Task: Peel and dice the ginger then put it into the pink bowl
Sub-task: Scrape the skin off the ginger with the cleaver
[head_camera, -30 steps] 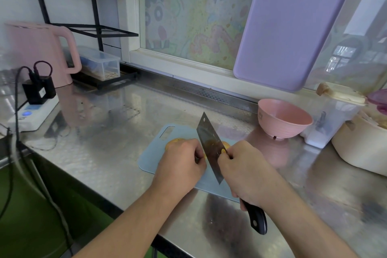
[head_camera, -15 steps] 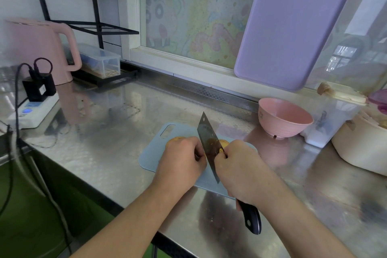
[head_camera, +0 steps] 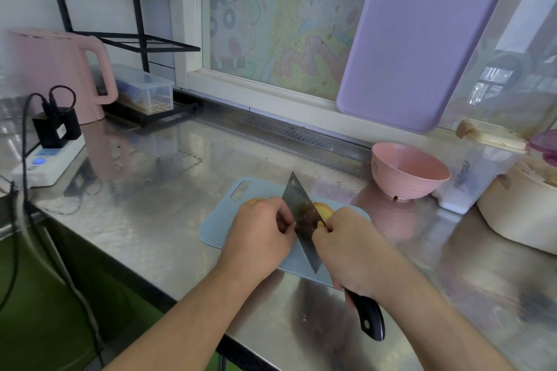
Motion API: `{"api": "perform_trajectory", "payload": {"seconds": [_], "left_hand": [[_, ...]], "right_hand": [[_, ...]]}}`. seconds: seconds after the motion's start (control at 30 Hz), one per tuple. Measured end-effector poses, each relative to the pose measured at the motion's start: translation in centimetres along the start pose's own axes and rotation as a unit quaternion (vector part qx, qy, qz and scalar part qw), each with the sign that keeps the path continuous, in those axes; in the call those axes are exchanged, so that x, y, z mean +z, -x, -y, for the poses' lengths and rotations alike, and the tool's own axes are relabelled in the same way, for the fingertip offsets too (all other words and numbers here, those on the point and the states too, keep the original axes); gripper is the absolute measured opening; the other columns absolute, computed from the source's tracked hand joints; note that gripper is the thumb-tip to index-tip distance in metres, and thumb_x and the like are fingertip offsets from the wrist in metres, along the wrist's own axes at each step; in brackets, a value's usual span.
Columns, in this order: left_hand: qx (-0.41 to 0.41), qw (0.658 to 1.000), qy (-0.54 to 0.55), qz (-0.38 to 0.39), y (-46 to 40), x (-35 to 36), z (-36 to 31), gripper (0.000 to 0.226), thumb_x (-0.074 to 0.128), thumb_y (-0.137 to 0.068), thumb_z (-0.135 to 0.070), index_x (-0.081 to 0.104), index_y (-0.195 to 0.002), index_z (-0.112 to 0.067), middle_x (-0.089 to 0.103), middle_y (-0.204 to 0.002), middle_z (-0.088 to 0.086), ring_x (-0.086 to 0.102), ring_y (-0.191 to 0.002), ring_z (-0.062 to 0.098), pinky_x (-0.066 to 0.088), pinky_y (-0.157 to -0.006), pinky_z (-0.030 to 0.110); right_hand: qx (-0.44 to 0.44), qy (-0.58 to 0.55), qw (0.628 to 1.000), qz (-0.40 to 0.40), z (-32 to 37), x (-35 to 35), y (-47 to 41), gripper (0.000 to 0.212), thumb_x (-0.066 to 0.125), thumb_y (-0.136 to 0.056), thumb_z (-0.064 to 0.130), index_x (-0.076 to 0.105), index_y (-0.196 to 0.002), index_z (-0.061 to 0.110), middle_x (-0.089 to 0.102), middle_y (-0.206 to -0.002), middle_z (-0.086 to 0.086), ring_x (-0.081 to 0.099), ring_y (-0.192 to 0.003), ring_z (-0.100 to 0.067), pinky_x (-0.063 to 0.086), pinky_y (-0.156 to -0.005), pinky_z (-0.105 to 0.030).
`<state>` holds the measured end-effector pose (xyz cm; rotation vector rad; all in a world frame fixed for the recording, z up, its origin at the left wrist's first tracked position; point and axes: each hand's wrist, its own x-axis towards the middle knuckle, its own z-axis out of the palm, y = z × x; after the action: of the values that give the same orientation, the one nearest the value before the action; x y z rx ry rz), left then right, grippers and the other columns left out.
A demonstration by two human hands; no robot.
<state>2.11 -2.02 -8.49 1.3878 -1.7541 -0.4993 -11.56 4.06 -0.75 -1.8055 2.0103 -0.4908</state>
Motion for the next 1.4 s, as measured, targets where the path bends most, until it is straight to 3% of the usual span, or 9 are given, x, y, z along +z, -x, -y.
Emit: {"api": "perform_trajectory", "payload": {"seconds": [0.37,0.67,0.83,0.97,1.1,1.3,1.4], "left_hand": [[0.009,1.000,-0.013,0.000,-0.3,0.2,0.1,0.013,0.071,-0.080,-0.013,0.069,-0.075,-0.024,0.068,-0.069,-0.012,0.064,-0.076,0.004,0.057,-0.072,0.034],[0.012,1.000,-0.016,0.002,-0.3,0.2,0.2,0.013,0.071,-0.083,-0.014,0.069,-0.077,-0.025,0.068,-0.070,-0.013,0.062,-0.076,0.001,0.053,-0.068,0.023],[0.015,1.000,-0.022,0.003,-0.3,0.3,0.3,0.013,0.073,-0.082,-0.015,0.068,-0.077,-0.026,0.068,-0.071,-0.011,0.063,-0.075,0.003,0.056,-0.070,0.030],[0.015,0.999,-0.031,0.002,-0.3,0.3,0.3,0.013,0.073,-0.082,-0.016,0.068,-0.078,-0.027,0.068,-0.073,-0.011,0.063,-0.076,0.003,0.057,-0.071,0.032],[0.015,0.999,-0.037,0.001,-0.3,0.3,0.2,0.011,0.071,-0.084,-0.016,0.068,-0.079,-0.026,0.068,-0.074,-0.012,0.062,-0.078,0.003,0.056,-0.071,0.032],[0.021,0.999,-0.045,-0.007,-0.4,0.5,0.5,0.012,0.068,-0.085,-0.017,0.065,-0.080,-0.028,0.066,-0.075,-0.015,0.062,-0.079,0.003,0.057,-0.072,0.033],[0.057,0.996,-0.067,0.000,-0.2,0.7,0.6,0.009,0.064,-0.089,-0.021,0.065,-0.089,-0.030,0.061,-0.077,-0.017,0.058,-0.084,0.007,0.056,-0.072,0.036]], "right_hand": [[0.012,-0.005,1.000,-0.004,-0.1,-1.2,0.1,0.035,0.044,-0.100,0.023,0.046,-0.066,0.016,0.054,-0.063,-0.004,0.053,-0.056,-0.020,0.048,-0.054,-0.025],[0.009,0.009,1.000,0.014,0.2,-0.6,-0.1,0.034,0.044,-0.101,0.021,0.044,-0.067,0.017,0.051,-0.062,-0.002,0.048,-0.052,-0.016,0.045,-0.054,-0.024],[0.011,0.019,1.000,0.022,0.5,-0.1,-0.2,0.035,0.044,-0.102,0.019,0.037,-0.068,0.019,0.047,-0.065,0.000,0.044,-0.054,-0.015,0.040,-0.055,-0.021],[0.008,0.029,0.999,0.027,0.5,0.1,0.0,0.032,0.043,-0.100,0.020,0.036,-0.069,0.020,0.047,-0.069,-0.001,0.050,-0.063,-0.023,0.044,-0.059,-0.022],[0.009,0.025,0.999,0.035,0.3,-0.8,0.2,0.034,0.043,-0.101,0.020,0.040,-0.067,0.018,0.048,-0.064,0.000,0.044,-0.052,-0.014,0.042,-0.053,-0.023],[0.017,0.004,1.000,0.015,-0.2,-2.1,0.1,0.035,0.045,-0.101,0.023,0.047,-0.067,0.013,0.052,-0.061,-0.003,0.049,-0.050,-0.018,0.045,-0.051,-0.025],[0.019,0.009,1.000,0.014,-0.5,-2.3,0.1,0.034,0.044,-0.101,0.024,0.048,-0.069,0.013,0.054,-0.062,-0.004,0.051,-0.052,-0.020,0.047,-0.052,-0.026]]}}
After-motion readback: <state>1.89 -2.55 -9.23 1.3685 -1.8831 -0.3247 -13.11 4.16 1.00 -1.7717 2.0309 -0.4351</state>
